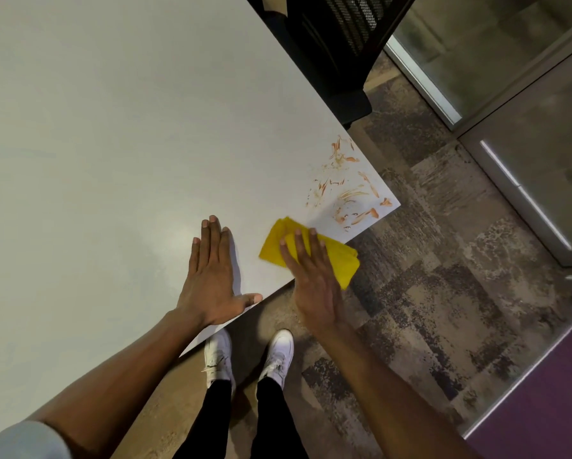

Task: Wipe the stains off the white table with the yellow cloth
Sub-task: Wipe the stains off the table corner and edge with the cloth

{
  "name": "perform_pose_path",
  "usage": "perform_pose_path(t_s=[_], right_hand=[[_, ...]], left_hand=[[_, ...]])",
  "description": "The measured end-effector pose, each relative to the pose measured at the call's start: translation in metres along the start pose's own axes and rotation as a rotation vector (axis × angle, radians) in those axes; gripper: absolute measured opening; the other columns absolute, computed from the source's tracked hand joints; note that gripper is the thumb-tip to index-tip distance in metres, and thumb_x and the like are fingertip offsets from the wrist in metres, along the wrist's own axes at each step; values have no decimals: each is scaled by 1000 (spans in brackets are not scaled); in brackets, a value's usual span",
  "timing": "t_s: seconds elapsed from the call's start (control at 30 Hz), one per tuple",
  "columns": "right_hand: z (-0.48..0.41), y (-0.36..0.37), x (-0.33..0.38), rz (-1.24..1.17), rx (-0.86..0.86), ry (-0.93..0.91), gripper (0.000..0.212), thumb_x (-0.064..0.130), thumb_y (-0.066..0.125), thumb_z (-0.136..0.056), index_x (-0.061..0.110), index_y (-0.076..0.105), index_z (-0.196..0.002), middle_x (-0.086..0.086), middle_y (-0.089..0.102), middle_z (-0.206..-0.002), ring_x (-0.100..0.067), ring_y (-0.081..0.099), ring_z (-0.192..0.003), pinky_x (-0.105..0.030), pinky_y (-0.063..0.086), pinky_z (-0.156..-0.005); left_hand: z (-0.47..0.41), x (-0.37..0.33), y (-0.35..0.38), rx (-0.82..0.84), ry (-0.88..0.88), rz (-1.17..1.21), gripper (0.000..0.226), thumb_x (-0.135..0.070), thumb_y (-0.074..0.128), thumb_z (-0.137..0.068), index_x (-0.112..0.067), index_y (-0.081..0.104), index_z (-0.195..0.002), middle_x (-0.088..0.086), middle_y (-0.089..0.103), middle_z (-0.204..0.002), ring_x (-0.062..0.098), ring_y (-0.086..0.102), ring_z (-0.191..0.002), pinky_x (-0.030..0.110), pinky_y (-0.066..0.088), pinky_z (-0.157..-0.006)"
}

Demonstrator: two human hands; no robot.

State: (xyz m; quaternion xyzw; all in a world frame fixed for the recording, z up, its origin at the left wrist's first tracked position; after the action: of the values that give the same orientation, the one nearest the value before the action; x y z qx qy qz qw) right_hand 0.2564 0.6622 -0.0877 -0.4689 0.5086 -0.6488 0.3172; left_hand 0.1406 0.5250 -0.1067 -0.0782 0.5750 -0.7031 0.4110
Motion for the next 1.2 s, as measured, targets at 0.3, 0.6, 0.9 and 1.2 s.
perform_pose_path(t_s=[0.3, 0.6, 0.9, 1.2], right_hand=[[-33, -27, -61, -5, -60, 357, 78, -5, 42, -88, 18, 31, -162, -15, 19, -173, -41, 6, -161, -57, 15, -130], [-8, -29, -73, -9, -20, 193, 89, -12, 53, -85, 22, 29, -163, -9, 17, -174, -36, 3, -162, -57, 19, -130], [-8, -18, -45, 20, 34, 12, 86, -9, 48, -89, 19, 20, -165, -11, 11, -174, -38, -3, -162, -55, 14, -131], [-18, -20, -50, 31, -33, 101, 86, -7, 57, -88, 17, 26, -164, -14, 19, -173, -43, 4, -161, -57, 19, -130]], left_hand=[[-12, -7, 0, 9, 24, 2, 153, -109, 37, -65, -7, -15, -167, 12, -32, -174, 29, -29, -162, 52, -2, -135], [-23, -22, -4, -17, -70, 17, 155, -108, 33, -62, -2, -8, -167, 21, -33, -171, 37, -32, -160, 57, -2, -134], [-33, -35, 3, -34, -80, 63, 157, -112, 26, -60, -3, -16, -166, 16, -34, -172, 32, -32, -161, 52, -12, -132], [-33, -32, -1, -76, -90, 102, 158, -109, 41, -59, -7, -9, -168, 11, -27, -176, 26, -25, -164, 51, -5, -135]])
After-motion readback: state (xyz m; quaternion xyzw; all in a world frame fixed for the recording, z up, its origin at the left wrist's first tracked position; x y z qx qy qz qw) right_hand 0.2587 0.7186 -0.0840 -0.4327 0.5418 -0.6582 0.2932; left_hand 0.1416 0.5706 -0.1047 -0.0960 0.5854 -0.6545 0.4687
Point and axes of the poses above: each hand's wrist, its own z-axis away from the middle knuckle, its own y-axis out of the palm, x = y × z, the point moved 10 cm from there along -z, towards the middle knuckle
